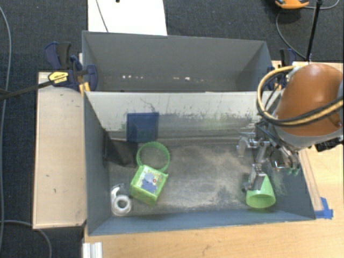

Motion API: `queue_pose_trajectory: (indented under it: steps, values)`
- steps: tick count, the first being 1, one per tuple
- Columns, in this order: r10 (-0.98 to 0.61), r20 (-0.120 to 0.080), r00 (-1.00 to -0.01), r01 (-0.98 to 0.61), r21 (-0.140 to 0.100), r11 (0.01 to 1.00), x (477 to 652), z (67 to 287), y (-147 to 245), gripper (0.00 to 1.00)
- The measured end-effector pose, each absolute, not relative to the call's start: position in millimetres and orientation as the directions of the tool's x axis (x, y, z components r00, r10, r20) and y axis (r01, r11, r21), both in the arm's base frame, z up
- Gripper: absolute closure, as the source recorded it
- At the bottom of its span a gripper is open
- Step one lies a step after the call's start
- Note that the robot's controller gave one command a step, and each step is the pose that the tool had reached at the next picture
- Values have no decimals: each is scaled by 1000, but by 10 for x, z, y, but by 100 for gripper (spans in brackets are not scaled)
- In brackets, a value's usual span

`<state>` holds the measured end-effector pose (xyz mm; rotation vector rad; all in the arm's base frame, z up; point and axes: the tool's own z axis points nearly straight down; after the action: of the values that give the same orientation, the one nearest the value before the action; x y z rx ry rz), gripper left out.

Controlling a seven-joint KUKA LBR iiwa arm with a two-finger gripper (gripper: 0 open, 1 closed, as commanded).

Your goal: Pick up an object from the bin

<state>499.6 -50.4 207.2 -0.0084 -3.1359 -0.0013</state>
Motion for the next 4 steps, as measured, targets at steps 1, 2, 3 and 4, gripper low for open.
queue_pose_trajectory:
  steps: [1,2,3,4]
  values:
    - [4,-3,-1000,4,0,1000,5009,2116,-502,0]
    - [-44,-5,-999,-44,1,999,5011,2039,-597,0]
    - [-89,-7,-996,-89,-2,996,4868,1606,-935,0]
    - [-96,-5,-995,-96,0,995,4895,1290,-1052,0]
